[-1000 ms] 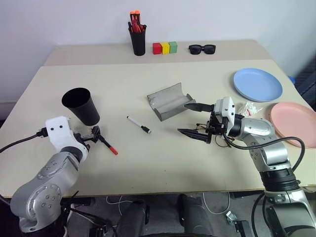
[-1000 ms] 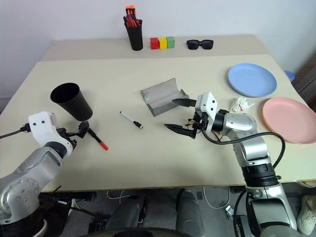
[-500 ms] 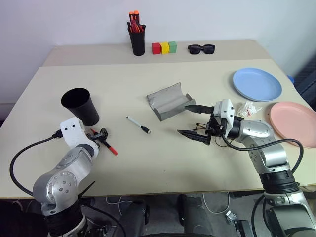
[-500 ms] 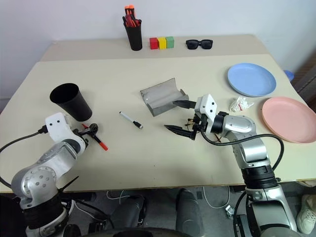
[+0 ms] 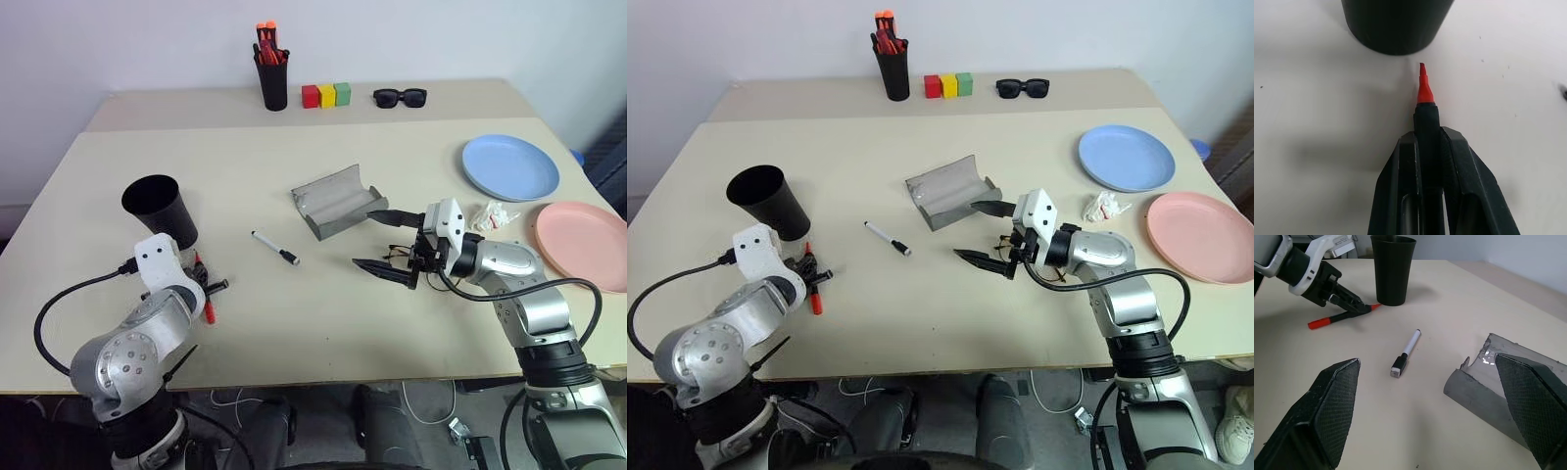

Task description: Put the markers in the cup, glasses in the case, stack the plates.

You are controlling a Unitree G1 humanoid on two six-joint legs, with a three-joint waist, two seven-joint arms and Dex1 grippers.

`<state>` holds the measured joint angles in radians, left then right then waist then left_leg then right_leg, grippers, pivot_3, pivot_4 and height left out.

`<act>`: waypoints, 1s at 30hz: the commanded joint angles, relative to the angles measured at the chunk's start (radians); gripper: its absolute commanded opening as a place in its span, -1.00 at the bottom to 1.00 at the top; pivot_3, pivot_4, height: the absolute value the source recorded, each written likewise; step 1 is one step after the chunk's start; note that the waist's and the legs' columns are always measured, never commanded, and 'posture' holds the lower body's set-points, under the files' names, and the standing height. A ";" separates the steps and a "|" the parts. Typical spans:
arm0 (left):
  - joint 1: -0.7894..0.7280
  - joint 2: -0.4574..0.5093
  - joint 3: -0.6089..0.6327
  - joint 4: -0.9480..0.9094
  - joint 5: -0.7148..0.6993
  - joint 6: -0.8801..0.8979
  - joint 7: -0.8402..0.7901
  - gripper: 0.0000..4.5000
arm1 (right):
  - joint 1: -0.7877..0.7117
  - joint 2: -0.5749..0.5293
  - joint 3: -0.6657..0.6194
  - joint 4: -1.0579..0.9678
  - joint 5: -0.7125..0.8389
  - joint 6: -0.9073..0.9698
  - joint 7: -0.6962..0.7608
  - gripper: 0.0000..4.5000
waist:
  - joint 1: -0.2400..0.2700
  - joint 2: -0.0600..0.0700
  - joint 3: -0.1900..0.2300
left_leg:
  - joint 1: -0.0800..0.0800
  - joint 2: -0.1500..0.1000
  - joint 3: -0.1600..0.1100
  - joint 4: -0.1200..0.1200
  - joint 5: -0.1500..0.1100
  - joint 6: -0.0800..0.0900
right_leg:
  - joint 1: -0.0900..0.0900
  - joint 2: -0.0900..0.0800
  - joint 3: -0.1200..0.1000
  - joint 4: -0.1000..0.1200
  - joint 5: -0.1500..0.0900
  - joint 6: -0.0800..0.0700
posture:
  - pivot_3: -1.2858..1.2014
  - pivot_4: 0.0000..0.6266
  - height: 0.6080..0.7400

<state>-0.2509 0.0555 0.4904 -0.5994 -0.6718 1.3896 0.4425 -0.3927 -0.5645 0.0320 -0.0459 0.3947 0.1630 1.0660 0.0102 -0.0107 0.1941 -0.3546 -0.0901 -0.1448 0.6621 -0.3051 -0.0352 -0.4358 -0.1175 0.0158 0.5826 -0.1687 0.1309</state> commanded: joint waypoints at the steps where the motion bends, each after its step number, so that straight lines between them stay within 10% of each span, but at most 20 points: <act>1: 0.033 0.083 -0.041 -0.094 -0.095 0.121 -0.159 -0.99 | -0.018 -0.008 -0.013 -0.012 0.005 -0.010 0.009 1.00 | 0.001 0.000 0.000 | 0.000 0.000 0.000 0.000 0.000 0.000 | 0.000 0.000 0.000 0.000 0.000 0.000 | 0.03 -0.52 1.00; 7: 0.005 0.353 -0.254 -0.140 -0.006 -0.109 -0.382 -0.99 | 0.008 -0.070 -0.043 -0.029 0.119 0.146 0.097 1.00 | 0.002 -0.001 0.000 | 0.000 0.000 0.000 0.000 0.000 0.000 | 0.000 0.000 0.001 0.000 0.000 0.000 | 0.03 -0.52 1.00; 30: -0.247 0.477 -0.052 0.350 0.276 -1.180 -0.726 -0.99 | -0.008 -0.041 -0.054 -0.050 0.151 0.177 0.047 1.00 | 0.000 -0.001 0.000 | -0.001 0.001 0.003 0.000 0.000 0.000 | -0.002 0.001 0.002 -0.002 0.001 0.000 | 0.03 -0.52 1.00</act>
<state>-0.4998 0.5326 0.4073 -0.2637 -0.4068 0.2687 -0.2802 -0.3817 -0.6070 -0.0147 -0.0644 0.5478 0.3591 1.1153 0.0107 -0.0113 0.1944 -0.3557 -0.0894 -0.1421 0.6617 -0.3053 -0.0347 -0.4377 -0.1168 0.0178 0.5804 -0.1671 0.1310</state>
